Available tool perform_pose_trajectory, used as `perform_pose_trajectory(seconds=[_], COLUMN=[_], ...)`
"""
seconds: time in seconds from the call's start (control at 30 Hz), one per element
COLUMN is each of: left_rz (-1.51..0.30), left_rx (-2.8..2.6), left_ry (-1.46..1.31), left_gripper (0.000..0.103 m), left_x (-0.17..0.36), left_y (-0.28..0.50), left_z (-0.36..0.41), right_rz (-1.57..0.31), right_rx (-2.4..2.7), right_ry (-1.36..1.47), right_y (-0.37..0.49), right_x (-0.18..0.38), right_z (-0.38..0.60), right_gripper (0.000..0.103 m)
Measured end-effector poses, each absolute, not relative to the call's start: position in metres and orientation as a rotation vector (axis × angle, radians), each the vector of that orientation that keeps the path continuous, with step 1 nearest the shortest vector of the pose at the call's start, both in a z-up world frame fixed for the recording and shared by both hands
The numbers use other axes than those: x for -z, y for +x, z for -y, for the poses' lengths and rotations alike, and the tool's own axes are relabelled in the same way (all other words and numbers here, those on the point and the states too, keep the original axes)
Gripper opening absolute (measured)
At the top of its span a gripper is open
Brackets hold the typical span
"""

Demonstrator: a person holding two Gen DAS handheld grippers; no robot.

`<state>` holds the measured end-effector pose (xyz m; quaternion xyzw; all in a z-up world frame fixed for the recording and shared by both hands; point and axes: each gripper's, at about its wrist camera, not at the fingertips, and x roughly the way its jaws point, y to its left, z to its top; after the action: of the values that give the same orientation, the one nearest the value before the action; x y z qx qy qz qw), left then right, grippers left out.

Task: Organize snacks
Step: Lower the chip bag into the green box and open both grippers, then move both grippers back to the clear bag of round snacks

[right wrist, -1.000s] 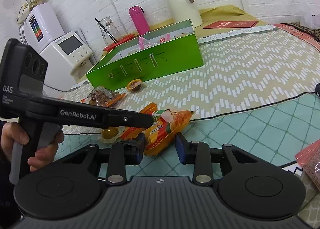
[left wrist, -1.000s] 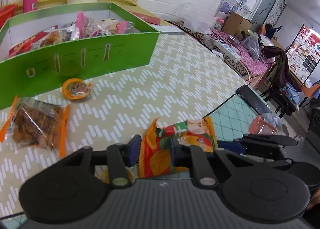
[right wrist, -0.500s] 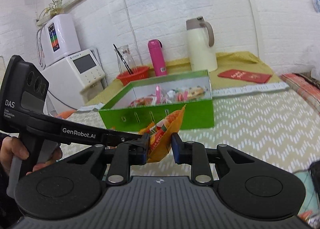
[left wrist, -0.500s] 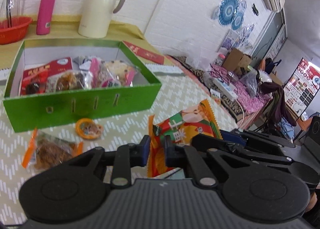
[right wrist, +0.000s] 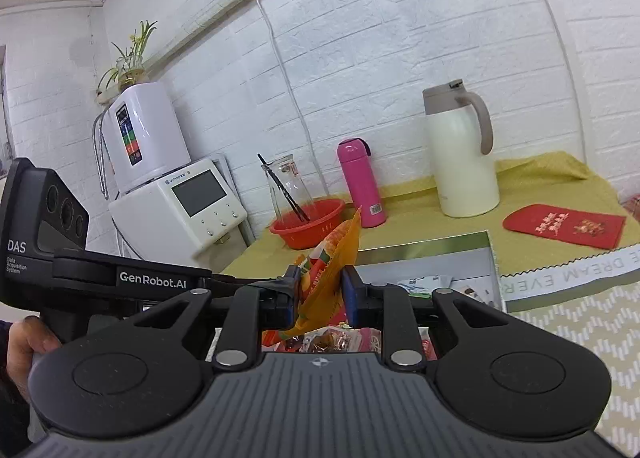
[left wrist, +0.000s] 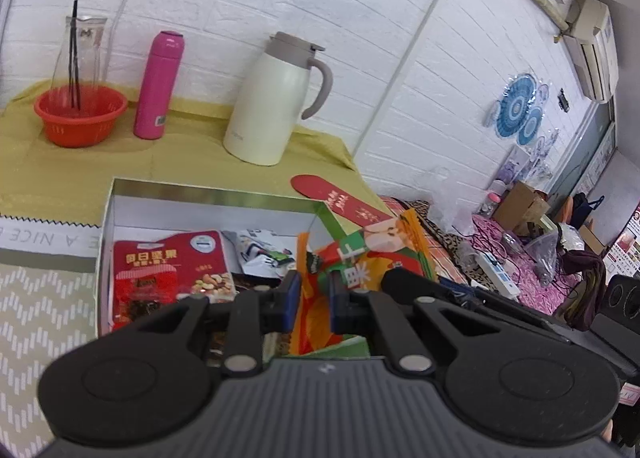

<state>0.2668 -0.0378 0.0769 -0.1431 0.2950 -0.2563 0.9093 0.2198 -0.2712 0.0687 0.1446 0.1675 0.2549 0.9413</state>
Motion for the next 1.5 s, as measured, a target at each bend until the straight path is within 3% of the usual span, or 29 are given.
perform_pose_trajectory(seconds=[0.3,0.37,0.4,0.43,0.47,0.5,0.53,1.03,1.5], left_rz=[-0.666,-0.674,-0.671,-0.668,-0.659,-0.638,-0.621,-0.635,-0.648], left_rx=[0.449,0.425,0.409,0.397,0.371,0.359,0.35,0.3,0.379], left_ry=[-0.322,-0.318,-0.32,-0.322,-0.329,-0.339,-0.34,-0.253,-0.217], left_gripper=[0.001,0.002,0.009,0.025,0.06,0.06,0.06,0.061,0.061], left_x=[-0.047,-0.039,-0.036,-0.032,-0.029,-0.028,-0.026,-0.049,-0.077], left_y=[0.321,0.329,0.331,0.333,0.333,0.33,0.329,0.29,0.193], left_z=[0.021,0.019,0.017,0.014,0.01,0.007,0.004,0.007,0.002], right_rz=[-0.421,-0.447,-0.468,-0.479,-0.478,-0.468,-0.449,-0.452,-0.386], right_rx=[-0.546,-0.543,-0.534,-0.52,-0.511,-0.494,-0.475,-0.443,-0.481], right_ry=[0.377,0.374,0.366,0.347,0.321,0.29,0.267,0.228,0.063], right_y=[0.279,0.291,0.295,0.298,0.299,0.297,0.295,0.259,0.158], right_x=[-0.033,-0.025,-0.021,-0.018,-0.017,-0.016,-0.015,-0.035,-0.073], right_z=[0.259,0.258,0.257,0.257,0.256,0.256,0.257,0.259,0.249], right_gripper=[0.041,0.049,0.051,0.058,0.081,0.097,0.103,0.103,0.103])
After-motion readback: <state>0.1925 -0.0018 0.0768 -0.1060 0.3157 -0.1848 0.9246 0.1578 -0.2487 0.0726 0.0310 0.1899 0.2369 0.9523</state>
